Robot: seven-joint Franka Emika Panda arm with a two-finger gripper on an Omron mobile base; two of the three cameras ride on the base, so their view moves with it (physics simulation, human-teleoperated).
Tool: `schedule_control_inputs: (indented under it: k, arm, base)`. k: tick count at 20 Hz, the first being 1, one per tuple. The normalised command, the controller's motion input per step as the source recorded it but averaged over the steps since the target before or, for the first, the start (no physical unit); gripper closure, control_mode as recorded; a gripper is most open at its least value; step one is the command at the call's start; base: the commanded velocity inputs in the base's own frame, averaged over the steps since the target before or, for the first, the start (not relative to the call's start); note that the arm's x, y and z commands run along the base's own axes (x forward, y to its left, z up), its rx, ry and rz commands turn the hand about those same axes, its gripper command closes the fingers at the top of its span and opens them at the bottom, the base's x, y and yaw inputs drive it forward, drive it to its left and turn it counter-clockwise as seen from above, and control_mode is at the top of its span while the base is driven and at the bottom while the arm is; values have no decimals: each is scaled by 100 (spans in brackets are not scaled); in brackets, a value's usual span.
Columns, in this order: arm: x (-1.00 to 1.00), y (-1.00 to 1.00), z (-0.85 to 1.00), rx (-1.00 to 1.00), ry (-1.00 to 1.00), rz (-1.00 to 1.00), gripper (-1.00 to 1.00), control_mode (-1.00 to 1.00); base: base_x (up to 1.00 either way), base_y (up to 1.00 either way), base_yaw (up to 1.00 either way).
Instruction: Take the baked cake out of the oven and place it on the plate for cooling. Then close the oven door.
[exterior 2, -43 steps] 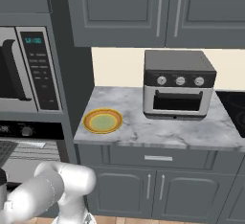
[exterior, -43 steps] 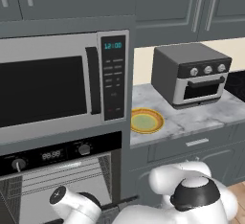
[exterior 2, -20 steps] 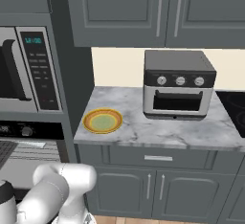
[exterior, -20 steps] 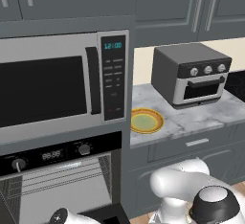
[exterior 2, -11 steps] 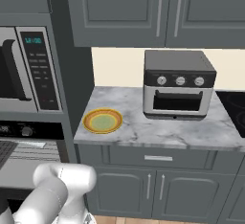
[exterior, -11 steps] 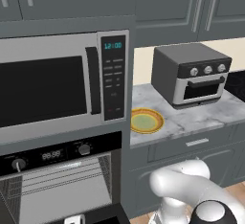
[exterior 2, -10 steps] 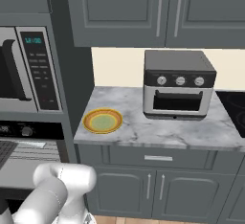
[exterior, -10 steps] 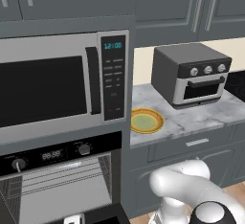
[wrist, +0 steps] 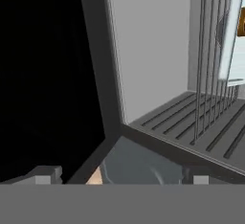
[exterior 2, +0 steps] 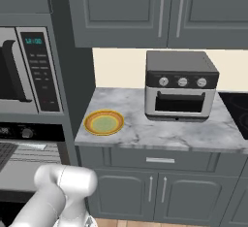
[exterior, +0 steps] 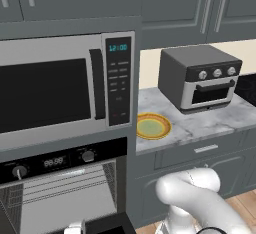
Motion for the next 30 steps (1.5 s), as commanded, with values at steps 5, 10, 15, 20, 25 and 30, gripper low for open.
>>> schedule_control_inputs:
  k: [5, 10, 15, 20, 25, 30]
  arm:
    - [39, 14, -7, 0, -22, 0, -100, -100]
    - [39, 8, -3, 0, -19, -1, -100, -100]
    - [44, -1, -13, -3, -9, -1, -100, -100]
    - [47, -19, -9, 0, 0, 0, -100, -100]
    - [47, -29, -9, 0, 0, 9, -100, -100]
    - [31, -45, -4, 4, 0, 19, -100, -100]
  base:
    - [0, 0, 0]
    - [0, 0, 0]
    - [0, 0, 0]
    - [0, 0, 0]
    - [0, 0, 0]
    - [0, 0, 0]
